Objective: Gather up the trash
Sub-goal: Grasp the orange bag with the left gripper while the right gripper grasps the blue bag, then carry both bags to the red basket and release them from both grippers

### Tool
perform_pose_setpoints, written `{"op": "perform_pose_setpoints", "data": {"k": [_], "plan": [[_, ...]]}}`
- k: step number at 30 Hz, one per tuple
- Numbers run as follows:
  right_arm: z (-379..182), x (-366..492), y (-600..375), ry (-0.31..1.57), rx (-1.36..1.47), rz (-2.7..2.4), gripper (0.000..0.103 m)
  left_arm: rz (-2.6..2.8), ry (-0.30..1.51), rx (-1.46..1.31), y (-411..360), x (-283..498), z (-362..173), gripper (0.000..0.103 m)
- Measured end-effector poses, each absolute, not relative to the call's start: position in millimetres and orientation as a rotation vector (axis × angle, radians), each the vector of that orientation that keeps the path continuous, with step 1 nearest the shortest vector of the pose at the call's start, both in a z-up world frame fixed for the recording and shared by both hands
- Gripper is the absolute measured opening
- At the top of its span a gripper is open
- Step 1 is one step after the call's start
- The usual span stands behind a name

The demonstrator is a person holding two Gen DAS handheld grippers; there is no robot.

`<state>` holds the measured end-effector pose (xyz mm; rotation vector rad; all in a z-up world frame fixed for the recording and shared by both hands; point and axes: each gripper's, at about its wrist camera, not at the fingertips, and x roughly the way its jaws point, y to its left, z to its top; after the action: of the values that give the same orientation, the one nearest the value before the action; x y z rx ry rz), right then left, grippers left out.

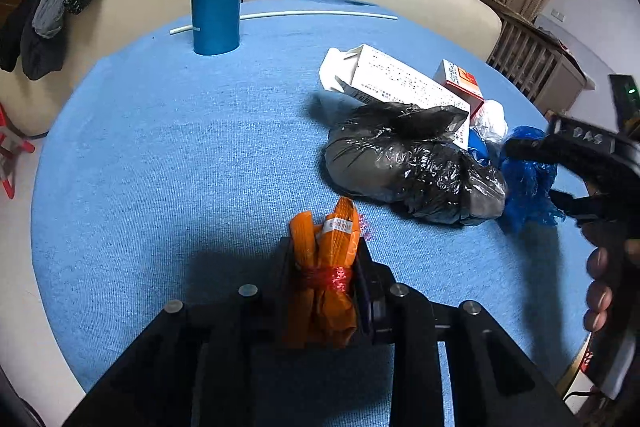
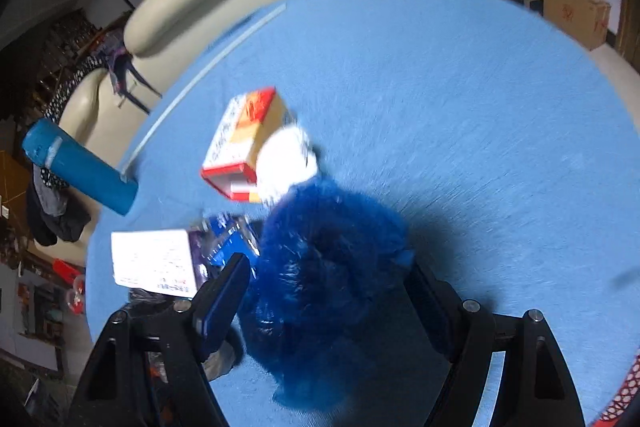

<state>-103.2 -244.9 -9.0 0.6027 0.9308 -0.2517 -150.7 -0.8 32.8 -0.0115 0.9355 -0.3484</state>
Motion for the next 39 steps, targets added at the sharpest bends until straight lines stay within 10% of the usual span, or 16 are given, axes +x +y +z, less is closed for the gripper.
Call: {"op": "perform_pose_setpoints", "data": {"k": [2,39], "plan": [[-9,-107,-243,0.916,0.581,-0.248,0.054,-0.350,0.930,-0.002,-2,-154,32,0.030],[28,-244,-260,0.734,0.553,-0.211,0.053,-0.448,0.762,0.055,-42,-215,107,0.030]]}}
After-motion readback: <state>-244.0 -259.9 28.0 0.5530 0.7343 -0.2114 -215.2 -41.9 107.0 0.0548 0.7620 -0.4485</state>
